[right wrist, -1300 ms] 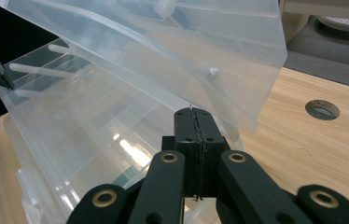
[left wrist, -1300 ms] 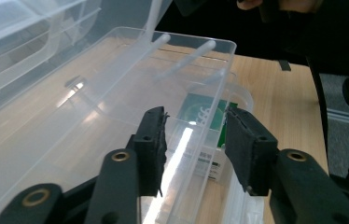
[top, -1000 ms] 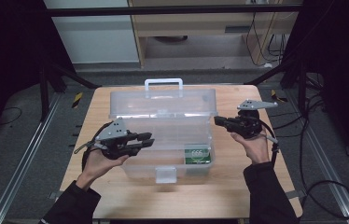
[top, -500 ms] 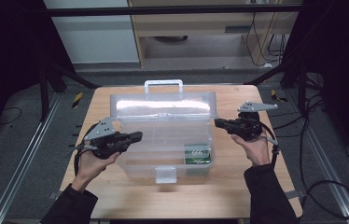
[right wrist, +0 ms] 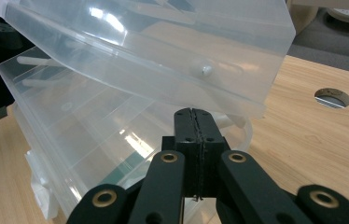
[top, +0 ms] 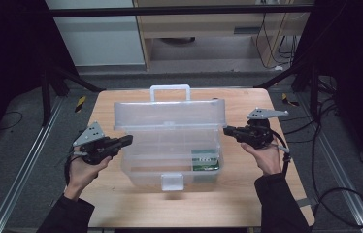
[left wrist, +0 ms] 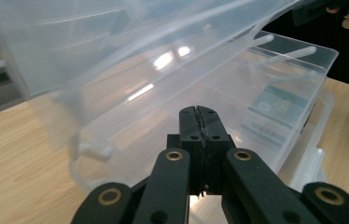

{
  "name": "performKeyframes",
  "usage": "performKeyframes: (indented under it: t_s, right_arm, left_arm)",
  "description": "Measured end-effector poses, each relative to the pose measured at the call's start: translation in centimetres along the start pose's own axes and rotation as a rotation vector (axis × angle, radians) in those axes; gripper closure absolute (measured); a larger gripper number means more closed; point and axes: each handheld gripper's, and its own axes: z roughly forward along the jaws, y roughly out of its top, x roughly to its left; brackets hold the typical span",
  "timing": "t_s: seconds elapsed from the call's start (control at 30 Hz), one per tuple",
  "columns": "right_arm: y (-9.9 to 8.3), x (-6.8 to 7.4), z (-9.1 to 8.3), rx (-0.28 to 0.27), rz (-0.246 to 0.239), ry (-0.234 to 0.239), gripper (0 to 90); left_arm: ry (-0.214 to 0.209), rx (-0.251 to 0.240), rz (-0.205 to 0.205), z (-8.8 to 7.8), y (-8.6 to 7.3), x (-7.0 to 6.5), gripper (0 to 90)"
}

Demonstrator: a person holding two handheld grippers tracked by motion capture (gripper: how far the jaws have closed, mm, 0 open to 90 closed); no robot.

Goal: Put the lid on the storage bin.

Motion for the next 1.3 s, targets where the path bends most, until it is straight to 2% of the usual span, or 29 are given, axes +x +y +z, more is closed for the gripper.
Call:
performKeyframes:
  t_s: [0.3, 0.57, 0.83, 1.13, 1.3]
  right_arm:
    - [-0.7, 0.2, 0.0, 0.000, 0.000, 0.005, 90.0]
    - [-1.2, 0.4, -0.1, 0.012, -0.005, 0.000, 90.0]
    - [-2.3, 0.8, -0.2, 0.026, -0.021, -0.009, 89.9]
    - [-3.2, 1.4, -0.2, 0.045, -0.037, -0.024, 89.3]
    - [-3.8, 1.5, -0.5, 0.054, -0.044, -0.034, 89.3]
  left_arm:
    - [0.048, 0.004, -0.022, -1.2, -0.8, 1.2, 89.7]
    - [0.061, 0.009, -0.028, -1.5, -1.4, 1.5, 89.6]
    - [0.064, 0.047, -0.025, -1.4, -2.5, 1.4, 89.6]
    - [0.101, 0.094, -0.002, -1.6, -3.3, 1.3, 89.5]
    - [0.104, 0.106, -0.005, -1.7, -3.7, 1.3, 89.5]
